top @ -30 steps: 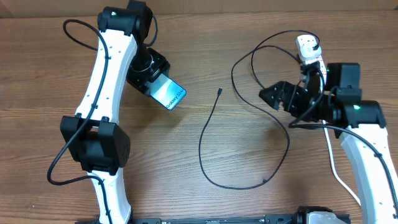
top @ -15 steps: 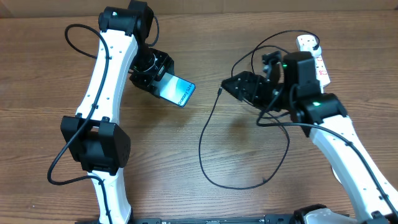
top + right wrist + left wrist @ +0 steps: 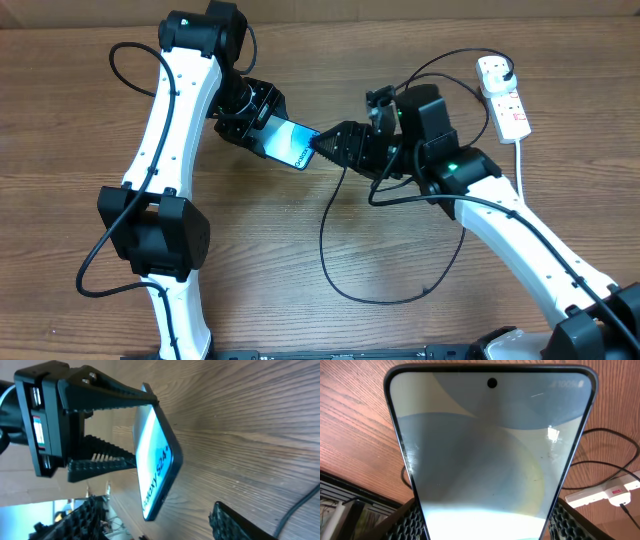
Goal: Plug charger to phone and switch on socket
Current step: 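Move the right gripper toward the held phone's bottom edge, then grasp the phone's bottom edge with the right gripper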
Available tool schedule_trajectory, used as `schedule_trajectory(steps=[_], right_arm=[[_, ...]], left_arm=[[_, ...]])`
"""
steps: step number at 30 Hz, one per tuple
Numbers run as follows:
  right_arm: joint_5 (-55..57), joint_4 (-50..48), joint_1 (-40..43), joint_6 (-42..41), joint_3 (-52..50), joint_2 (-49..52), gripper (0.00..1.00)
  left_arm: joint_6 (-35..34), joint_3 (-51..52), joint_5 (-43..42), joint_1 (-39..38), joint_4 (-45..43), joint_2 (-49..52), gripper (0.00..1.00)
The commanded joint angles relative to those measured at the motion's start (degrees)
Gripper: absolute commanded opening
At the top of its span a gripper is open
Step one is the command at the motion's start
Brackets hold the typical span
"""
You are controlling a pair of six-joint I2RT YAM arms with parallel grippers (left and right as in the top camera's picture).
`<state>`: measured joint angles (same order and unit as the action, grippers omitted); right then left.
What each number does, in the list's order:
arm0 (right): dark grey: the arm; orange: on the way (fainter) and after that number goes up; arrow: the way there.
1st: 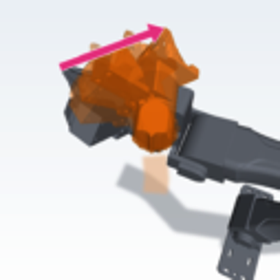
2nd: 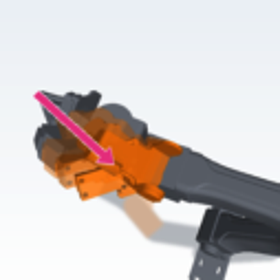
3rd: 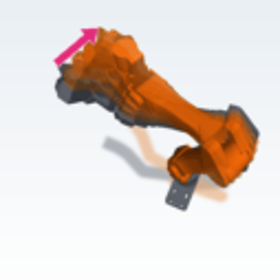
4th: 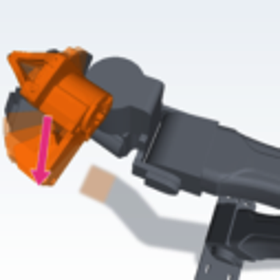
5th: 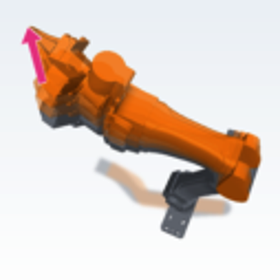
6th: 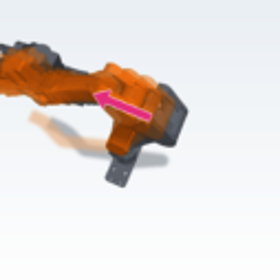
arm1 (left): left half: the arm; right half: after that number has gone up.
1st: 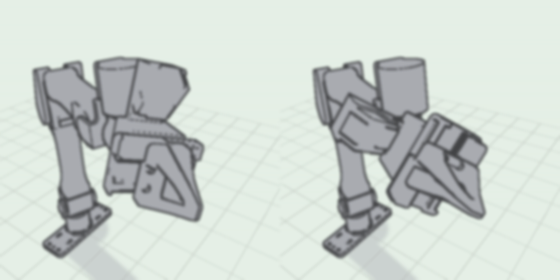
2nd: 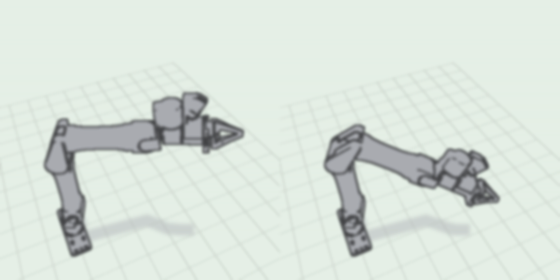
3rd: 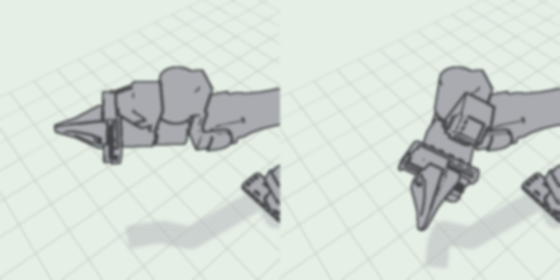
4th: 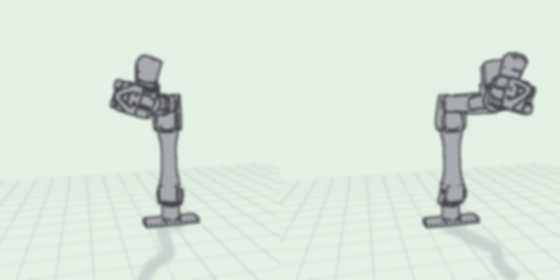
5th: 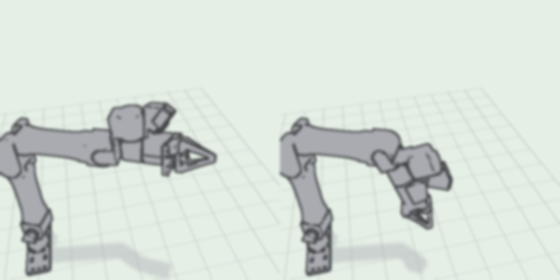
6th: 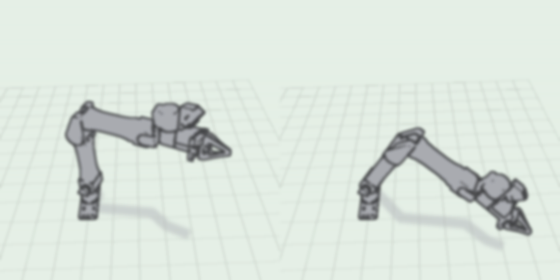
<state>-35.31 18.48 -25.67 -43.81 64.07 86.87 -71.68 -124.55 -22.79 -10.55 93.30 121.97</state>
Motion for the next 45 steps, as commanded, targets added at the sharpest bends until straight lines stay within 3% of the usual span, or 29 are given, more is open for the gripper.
schedule_trajectory(steps=[1,20,26,33,45], right_arm=[[1.11,-1.51,-1.36,-3.37,1.14,1.95,0.66],[4.42,-12.98,-6.23,-11.41,1.16,7.89,0.51],[7.48,-13.94,-7.87,-11.74,1.16,8.57,0.47],[8.74,-13.92,-8.52,-11.74,1.16,9.57,0.35],[9.22,-14.58,-8.50,-11.72,1.16,10.40,0.28]], left_arm=[[-0.72,-1.51,-1.70,-1.09,0.46,-0.37,0.04],[-0.33,-1.49,0.52,-1.55,1.14,-0.37,0.04],[-0.31,-1.51,0.52,-1.60,1.18,-0.37,0.04],[-0.31,-1.51,0.50,-1.90,1.18,-0.37,0.04],[-0.31,-1.51,0.48,-2.03,1.29,-0.37,0.04]])
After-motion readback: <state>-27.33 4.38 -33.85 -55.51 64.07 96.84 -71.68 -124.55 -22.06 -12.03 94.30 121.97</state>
